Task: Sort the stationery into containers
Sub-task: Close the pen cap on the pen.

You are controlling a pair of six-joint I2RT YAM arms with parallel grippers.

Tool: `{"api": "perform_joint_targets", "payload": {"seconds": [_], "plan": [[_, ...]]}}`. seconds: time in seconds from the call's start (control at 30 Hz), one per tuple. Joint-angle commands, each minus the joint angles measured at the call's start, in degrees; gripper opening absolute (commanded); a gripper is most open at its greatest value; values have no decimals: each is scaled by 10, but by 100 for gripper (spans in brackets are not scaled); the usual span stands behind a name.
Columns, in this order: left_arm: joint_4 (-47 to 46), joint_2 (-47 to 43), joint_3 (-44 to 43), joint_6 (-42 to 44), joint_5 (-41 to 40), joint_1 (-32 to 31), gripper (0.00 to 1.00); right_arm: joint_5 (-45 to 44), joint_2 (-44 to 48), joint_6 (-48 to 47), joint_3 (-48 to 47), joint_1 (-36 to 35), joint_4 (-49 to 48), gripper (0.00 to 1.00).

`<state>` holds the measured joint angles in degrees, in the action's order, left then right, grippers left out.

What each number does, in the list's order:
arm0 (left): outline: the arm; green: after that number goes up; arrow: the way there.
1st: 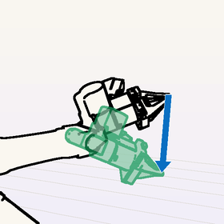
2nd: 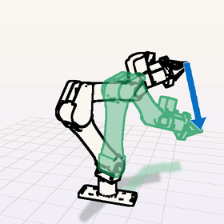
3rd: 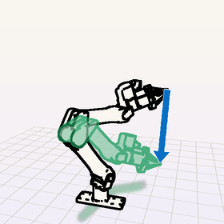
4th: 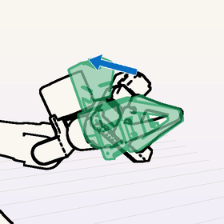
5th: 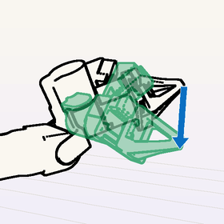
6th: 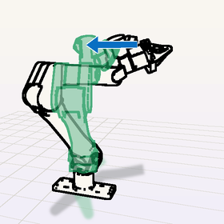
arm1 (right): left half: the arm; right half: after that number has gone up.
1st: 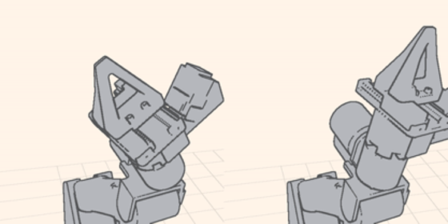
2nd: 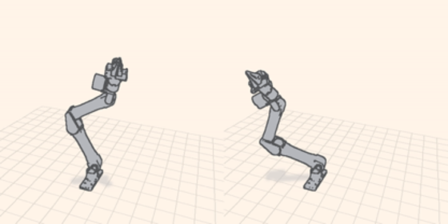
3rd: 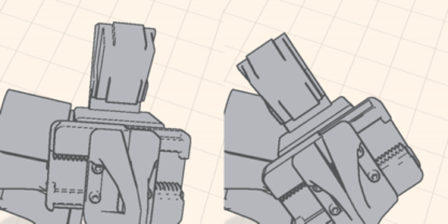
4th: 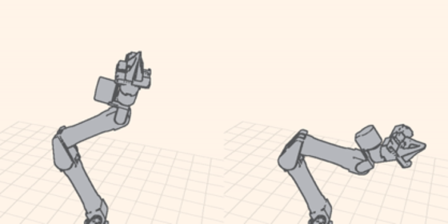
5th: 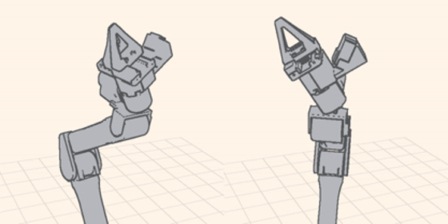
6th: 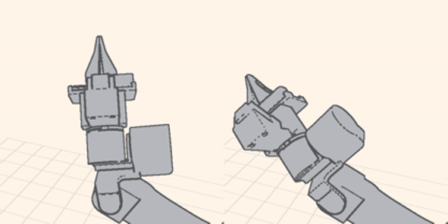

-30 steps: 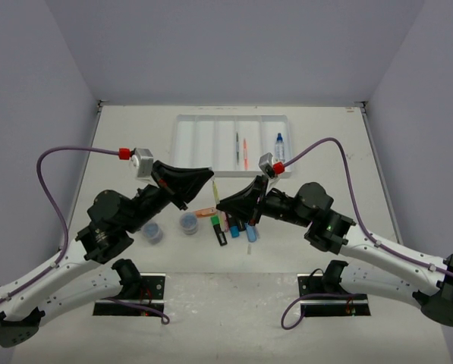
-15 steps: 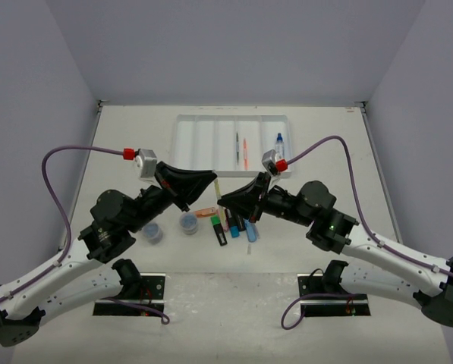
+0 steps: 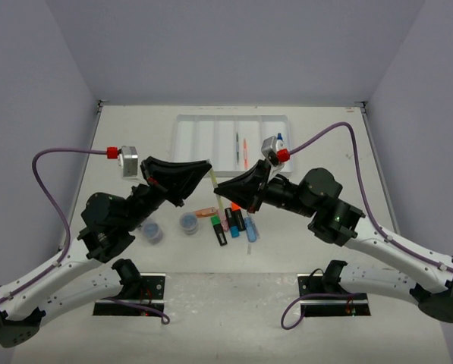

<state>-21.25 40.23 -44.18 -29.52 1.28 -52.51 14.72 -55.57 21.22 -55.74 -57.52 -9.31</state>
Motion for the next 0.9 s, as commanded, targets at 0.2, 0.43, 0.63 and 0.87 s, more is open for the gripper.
{"api": "perform_joint_targets", "payload": {"seconds": [0.2,0.43,0.63,0.87], "plan": [[90,25,-17,14,26,0,30,19,-6,-38,-73,-1,-64,0],[91,27,-33,26,42,0,1,47,-29,-28,-64,-1,-61,0],[83,17,-28,39,61,0,0,66,-39,-23,-54,-1,-65,0],[50,4,-18,58,120,0,0,111,-76,-18,-59,-1,-49,15]]}}
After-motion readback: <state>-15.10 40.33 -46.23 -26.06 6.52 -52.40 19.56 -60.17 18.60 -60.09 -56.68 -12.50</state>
